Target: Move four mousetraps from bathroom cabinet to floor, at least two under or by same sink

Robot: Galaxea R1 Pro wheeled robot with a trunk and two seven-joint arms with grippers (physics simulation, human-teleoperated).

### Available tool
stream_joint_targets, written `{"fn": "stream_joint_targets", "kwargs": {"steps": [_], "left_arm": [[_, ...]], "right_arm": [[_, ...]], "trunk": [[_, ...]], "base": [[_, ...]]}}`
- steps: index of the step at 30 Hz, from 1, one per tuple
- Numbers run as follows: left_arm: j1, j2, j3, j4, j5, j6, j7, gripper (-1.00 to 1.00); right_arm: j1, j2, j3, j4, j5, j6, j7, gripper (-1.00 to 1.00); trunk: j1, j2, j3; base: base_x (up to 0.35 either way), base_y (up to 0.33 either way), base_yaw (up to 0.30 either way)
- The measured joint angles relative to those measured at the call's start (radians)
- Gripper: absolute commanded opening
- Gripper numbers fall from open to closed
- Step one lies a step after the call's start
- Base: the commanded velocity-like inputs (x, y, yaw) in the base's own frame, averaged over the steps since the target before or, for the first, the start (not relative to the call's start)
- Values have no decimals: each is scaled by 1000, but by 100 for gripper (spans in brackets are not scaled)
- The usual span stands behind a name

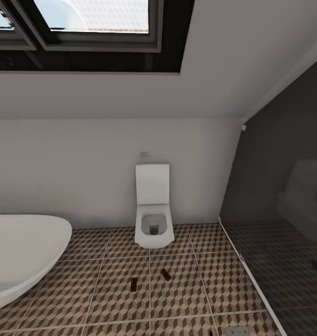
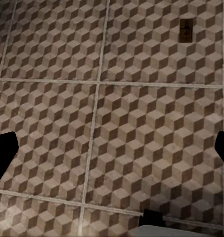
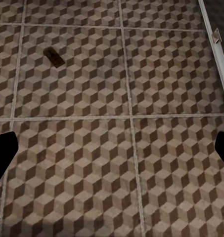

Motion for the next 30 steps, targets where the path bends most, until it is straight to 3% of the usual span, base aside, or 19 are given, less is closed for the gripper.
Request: {"fn": "stream_joint_targets", "kwargs": {"steps": [2,6,11,14,20,30], "left_arm": [[0,-2,0,1,0,10,1,100],[0,-4,1,1,-1,107,3,100],[6,-3,1,1,-4,337,1,100],[18,0,1,1,-5,404,-1,100],[68,3,1,3,-4,445,-1,100],[117,15,1,3,-2,451,7,100]], "right_arm": [[0,-1,0,0,0,4,-1,100],[0,-2,0,2,1,43,-3,100],[0,-4,0,4,1,185,-1,100],[0,-8,0,6,2,265,-1,100],[16,-21,1,10,2,400,3,100],[105,-10,1,12,1,502,11,100]], "trunk": [[0,0,0],[0,0,0],[0,0,0],[0,0,0],[0,0,0],[0,0,0]], "base": [[0,0,0],[0,0,0],[0,0,0],[0,0,0],[0,0,0],[0,0,0]]}}
